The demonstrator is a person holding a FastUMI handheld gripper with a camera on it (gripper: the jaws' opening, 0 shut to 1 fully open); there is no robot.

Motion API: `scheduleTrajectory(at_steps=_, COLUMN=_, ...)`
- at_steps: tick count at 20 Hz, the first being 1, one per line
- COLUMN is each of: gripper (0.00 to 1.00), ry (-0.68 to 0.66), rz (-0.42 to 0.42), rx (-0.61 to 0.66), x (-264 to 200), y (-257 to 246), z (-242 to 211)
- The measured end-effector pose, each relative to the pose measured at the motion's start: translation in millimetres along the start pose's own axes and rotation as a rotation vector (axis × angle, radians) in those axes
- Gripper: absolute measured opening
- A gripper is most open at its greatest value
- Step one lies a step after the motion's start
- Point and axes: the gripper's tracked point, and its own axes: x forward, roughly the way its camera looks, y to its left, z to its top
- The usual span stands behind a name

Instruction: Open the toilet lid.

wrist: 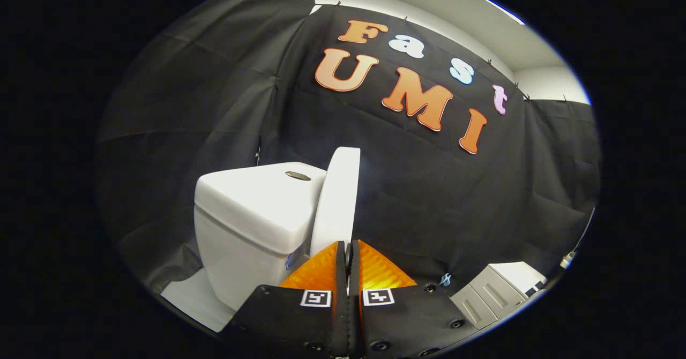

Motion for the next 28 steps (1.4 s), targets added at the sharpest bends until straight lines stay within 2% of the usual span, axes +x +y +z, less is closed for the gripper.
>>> scheduleTrajectory(at_steps=2, gripper=0.09, ry=0.005, rz=-0.011, rx=0.002, x=0, y=-2, z=-2)
scheduleTrajectory(at_steps=5, gripper=0.11, ry=0.01, rz=0.017, rx=0.044, x=0, y=1, z=-3)
scheduleTrajectory(at_steps=7, gripper=0.22, ry=0.006, rz=0.036, rx=0.066, x=-2, y=2, z=-1)
scheduleTrajectory(at_steps=8, gripper=0.23, ry=0.004, rz=0.059, rx=0.074, x=0, y=5, z=0)
scheduleTrajectory(at_steps=9, gripper=0.33, ry=0.005, rz=0.08, rx=0.074, x=-1, y=9, z=0)
scheduleTrajectory(at_steps=11, gripper=0.45, ry=0.001, rz=0.118, rx=0.075, x=-3, y=13, z=1)
scheduleTrajectory(at_steps=13, gripper=0.67, ry=-0.009, rz=0.197, rx=0.109, x=-9, y=29, z=4)
scheduleTrajectory(at_steps=16, gripper=0.99, ry=-0.089, rz=0.241, rx=0.163, x=-19, y=25, z=30)
scheduleTrajectory(at_steps=18, gripper=0.99, ry=-0.139, rz=0.285, rx=0.197, x=-27, y=21, z=46)
scheduleTrajectory(at_steps=21, gripper=0.99, ry=-0.145, rz=0.319, rx=0.238, x=-29, y=-1, z=52)
scheduleTrajectory(at_steps=24, gripper=0.99, ry=-0.164, rz=0.31, rx=0.283, x=-27, y=-39, z=58)
scheduleTrajectory(at_steps=28, gripper=0.99, ry=-0.145, rz=0.267, rx=0.301, x=-12, y=-104, z=41)
